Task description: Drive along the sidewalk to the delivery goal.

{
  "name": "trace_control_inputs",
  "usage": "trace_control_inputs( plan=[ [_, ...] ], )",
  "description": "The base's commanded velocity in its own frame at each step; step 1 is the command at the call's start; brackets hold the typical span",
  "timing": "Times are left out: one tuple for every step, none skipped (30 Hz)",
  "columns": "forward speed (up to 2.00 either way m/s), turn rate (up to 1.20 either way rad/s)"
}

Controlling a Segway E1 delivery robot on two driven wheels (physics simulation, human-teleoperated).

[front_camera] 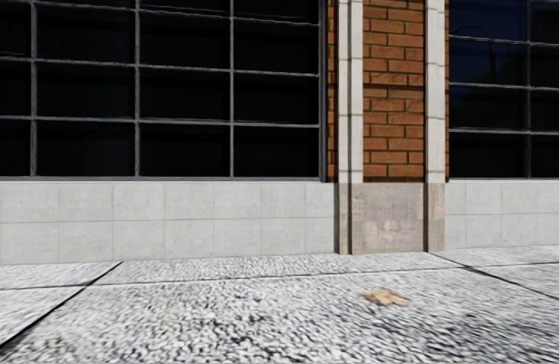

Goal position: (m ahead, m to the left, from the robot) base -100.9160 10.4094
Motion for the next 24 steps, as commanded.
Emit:
trace_control_inputs(
  plan=[
    [1.68,0.22],
    [1.65,0.00],
    [1.61,0.00],
    [1.61,0.00],
    [1.56,0.00],
    [1.43,0.00],
    [1.37,-0.08],
    [1.37,-0.08],
    [1.36,-0.31],
    [1.36,-0.44],
    [1.36,-0.67],
    [1.36,-0.67],
    [1.35,-0.81],
    [1.29,-0.85],
    [1.26,-0.87],
    [1.26,-0.87],
    [1.24,-0.87],
    [1.24,-0.87],
    [1.24,-0.87],
    [1.24,-0.87],
    [1.24,-0.87],
    [1.24,-0.87],
    [1.24,-0.87],
    [1.26,-0.87]
  ],
)
